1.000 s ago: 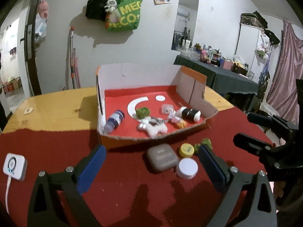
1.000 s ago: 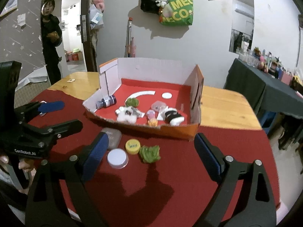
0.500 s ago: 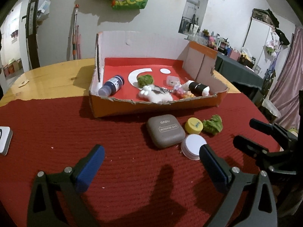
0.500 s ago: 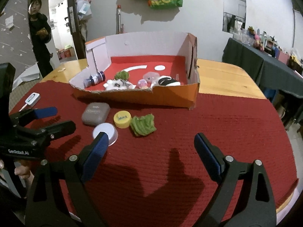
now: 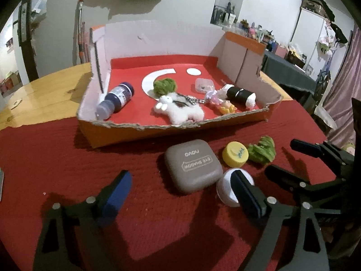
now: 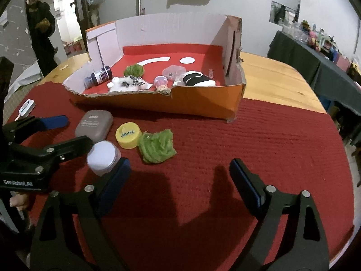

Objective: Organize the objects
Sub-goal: 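Grasp the grey eye shadow case with the left tool while the right tool grasps another green fuzzy ball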

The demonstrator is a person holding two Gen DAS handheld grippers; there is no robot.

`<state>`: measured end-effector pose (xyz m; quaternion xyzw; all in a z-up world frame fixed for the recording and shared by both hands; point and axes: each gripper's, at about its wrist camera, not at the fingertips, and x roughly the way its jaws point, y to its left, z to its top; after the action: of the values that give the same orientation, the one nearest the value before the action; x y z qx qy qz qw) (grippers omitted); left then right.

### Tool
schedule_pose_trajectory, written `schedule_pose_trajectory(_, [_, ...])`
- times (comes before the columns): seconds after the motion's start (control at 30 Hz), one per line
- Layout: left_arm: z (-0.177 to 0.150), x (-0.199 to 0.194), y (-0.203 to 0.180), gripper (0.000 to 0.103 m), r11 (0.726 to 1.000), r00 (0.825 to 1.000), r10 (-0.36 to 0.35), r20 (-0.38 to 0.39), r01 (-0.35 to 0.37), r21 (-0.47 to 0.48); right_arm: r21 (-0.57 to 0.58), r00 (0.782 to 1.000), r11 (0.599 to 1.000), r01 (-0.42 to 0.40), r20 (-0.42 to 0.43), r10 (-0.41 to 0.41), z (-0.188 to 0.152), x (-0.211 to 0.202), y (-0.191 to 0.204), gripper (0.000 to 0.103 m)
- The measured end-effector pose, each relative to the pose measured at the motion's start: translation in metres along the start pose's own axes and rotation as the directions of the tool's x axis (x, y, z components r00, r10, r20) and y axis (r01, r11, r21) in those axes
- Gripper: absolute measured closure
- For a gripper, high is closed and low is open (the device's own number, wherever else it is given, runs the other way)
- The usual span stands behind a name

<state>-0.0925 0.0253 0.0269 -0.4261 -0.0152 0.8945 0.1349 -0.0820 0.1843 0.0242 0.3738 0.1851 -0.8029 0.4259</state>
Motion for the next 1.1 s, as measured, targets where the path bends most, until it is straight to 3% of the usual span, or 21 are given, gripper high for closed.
schedule_pose_trajectory(0.2, [0.01, 0.011, -0.002, 0.02, 1.0, 1.0, -0.013, -0.022, 0.013, 0.01, -0.015, 0.999, 1.0, -0.027, -0.04, 0.027, 0.01, 0.013, -0.001, 0.03])
schedule_pose_trajectory(0.27, [0.013, 0.014, -0.002, 0.03, 1.0, 0.999, -0.025, -0.027, 0.025, 0.011, -0.027, 0.998, 0.999, -0.045, -0.053, 0.044, 0.013, 0.018, 0.001, 0.04])
schedule_pose_trajectory(0.4, [0.017, 0.017, -0.007, 0.04, 0.998, 0.999, -0.037, -0.038, 0.039, 0.047, -0.065, 0.996, 0.995, -0.075, -0.053, 0.072, 0.017, 0.021, 0.008, 0.057])
schedule_pose_trajectory(0.5, [0.017, 0.018, -0.009, 0.042, 0.997, 0.998, -0.041, -0.039, 0.044, 0.063, -0.088, 0.994, 0.992, -0.095, -0.056, 0.09, 0.02, 0.022, 0.012, 0.07])
schedule_pose_trajectory(1.1, [0.018, -0.003, -0.011, 0.042, 0.996, 0.999, -0.049, 0.01, 0.048, 0.076, -0.102, 0.995, 0.989, -0.104, -0.006, 0.104, 0.023, 0.008, 0.017, 0.074])
